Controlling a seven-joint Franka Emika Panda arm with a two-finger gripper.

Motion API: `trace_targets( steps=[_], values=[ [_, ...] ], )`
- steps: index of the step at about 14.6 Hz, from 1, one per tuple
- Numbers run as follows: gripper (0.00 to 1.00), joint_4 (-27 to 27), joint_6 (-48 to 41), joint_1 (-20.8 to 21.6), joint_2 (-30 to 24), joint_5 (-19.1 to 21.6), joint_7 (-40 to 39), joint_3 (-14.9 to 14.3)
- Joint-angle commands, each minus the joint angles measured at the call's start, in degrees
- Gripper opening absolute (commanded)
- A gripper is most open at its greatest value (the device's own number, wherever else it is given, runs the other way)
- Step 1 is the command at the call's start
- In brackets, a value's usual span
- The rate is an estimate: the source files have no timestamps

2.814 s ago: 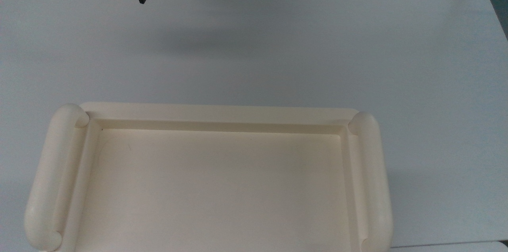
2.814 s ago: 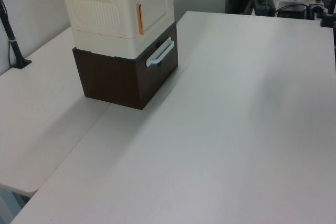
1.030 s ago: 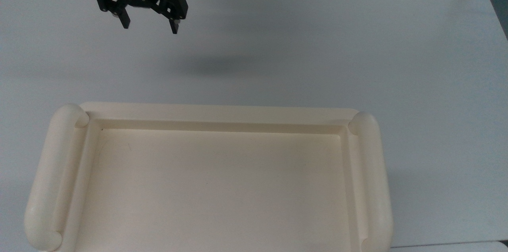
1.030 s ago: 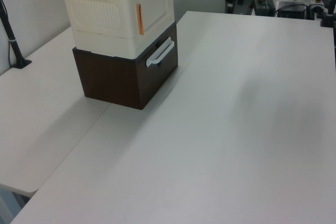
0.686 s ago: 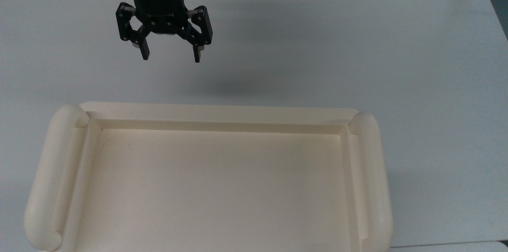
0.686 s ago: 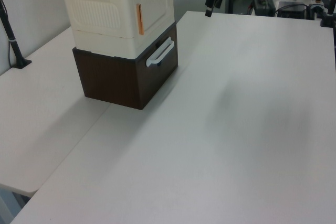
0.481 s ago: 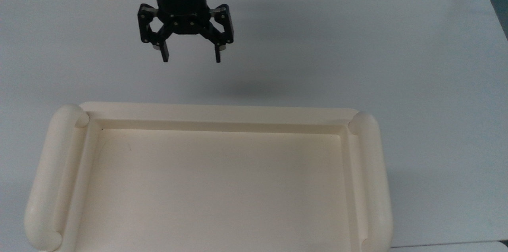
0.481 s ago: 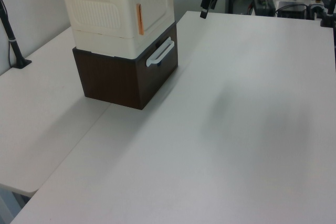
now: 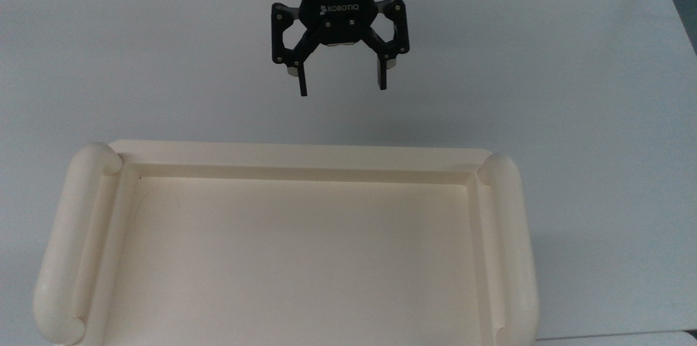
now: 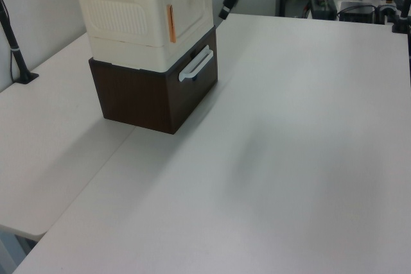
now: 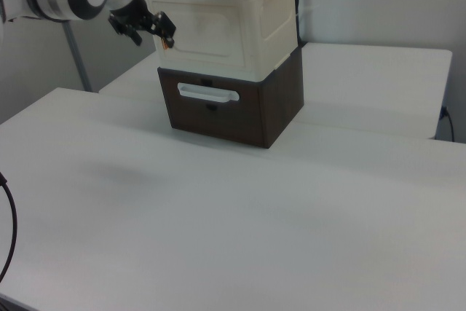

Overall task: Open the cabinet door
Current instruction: 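Move the open gripper toward the orange tab on the cabinet door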

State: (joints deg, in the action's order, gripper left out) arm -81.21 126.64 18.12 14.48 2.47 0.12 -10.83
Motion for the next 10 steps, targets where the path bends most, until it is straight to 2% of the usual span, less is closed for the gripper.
trace_targets(
  steps=[1, 2, 3, 5, 7, 10],
  values=[
    [1.0, -0.2, 10.2, 5.2, 1.2, -0.8, 6.4, -3.0],
    [1.0, 0.9, 12.6, 6.9, 2.5, -1.4, 7.6, -4.8],
    [1.0, 2.7, 14.2, 9.3, 4.8, -1.6, 8.7, -7.9],
    [1.0, 5.5, 15.7, 11.7, 8.0, -1.6, 10.2, -11.1],
    [0.99, 7.3, 18.2, 13.2, 10.7, -1.6, 12.0, -13.2],
    [0.94, 8.7, 21.6, 14.0, 13.6, -1.8, 11.9, -13.7]
  ],
)
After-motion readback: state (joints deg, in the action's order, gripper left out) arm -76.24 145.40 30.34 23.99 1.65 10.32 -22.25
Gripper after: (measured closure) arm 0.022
